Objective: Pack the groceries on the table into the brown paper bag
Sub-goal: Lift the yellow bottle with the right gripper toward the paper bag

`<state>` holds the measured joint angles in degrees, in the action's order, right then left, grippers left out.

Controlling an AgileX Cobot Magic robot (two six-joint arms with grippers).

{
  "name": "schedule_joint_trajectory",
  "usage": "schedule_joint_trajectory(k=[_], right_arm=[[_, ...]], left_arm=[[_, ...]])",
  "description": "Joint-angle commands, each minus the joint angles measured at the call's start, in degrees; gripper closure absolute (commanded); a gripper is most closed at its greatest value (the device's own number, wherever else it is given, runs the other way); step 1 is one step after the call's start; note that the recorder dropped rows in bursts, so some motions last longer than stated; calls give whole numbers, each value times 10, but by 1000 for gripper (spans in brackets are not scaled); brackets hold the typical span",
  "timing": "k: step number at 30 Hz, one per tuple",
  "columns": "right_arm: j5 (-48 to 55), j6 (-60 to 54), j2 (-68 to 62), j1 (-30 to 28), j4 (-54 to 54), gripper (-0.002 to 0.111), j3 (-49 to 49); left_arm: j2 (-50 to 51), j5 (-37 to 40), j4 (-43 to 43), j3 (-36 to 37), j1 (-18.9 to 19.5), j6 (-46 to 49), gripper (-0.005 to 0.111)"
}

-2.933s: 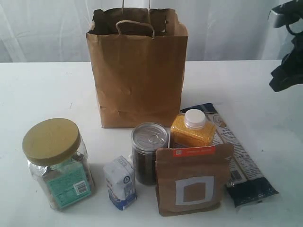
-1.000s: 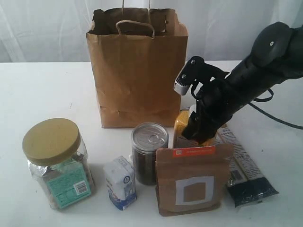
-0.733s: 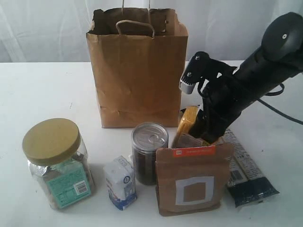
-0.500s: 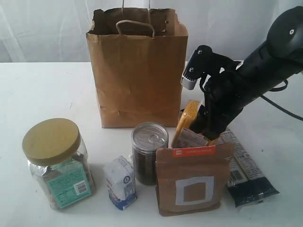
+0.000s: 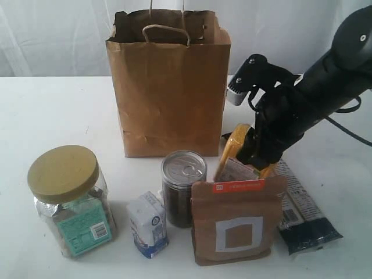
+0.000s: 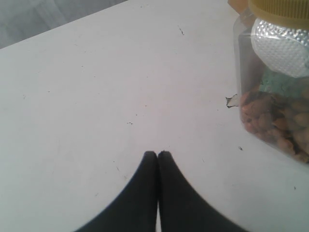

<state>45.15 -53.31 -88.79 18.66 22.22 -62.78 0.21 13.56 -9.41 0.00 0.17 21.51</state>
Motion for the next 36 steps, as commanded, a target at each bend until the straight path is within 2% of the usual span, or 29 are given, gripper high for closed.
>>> schedule_joint_trajectory(k=[1, 10, 18, 29, 36], right_arm=[[8, 15, 57, 0, 5, 89, -5], [-19, 15, 112, 0, -2, 89, -5], [1, 45, 159, 0, 11, 89, -9], [-14, 47, 244, 0, 15, 89, -59], [4, 59, 298, 0, 98, 89, -100]], left_arm=[[-2, -1, -5, 0, -3, -1, 107], [-2, -1, -5, 0, -3, -1, 107], [-2, -1, -5, 0, -3, -1, 107], [-2, -1, -5, 0, -3, -1, 107], [-2, -1, -5, 0, -3, -1, 107]])
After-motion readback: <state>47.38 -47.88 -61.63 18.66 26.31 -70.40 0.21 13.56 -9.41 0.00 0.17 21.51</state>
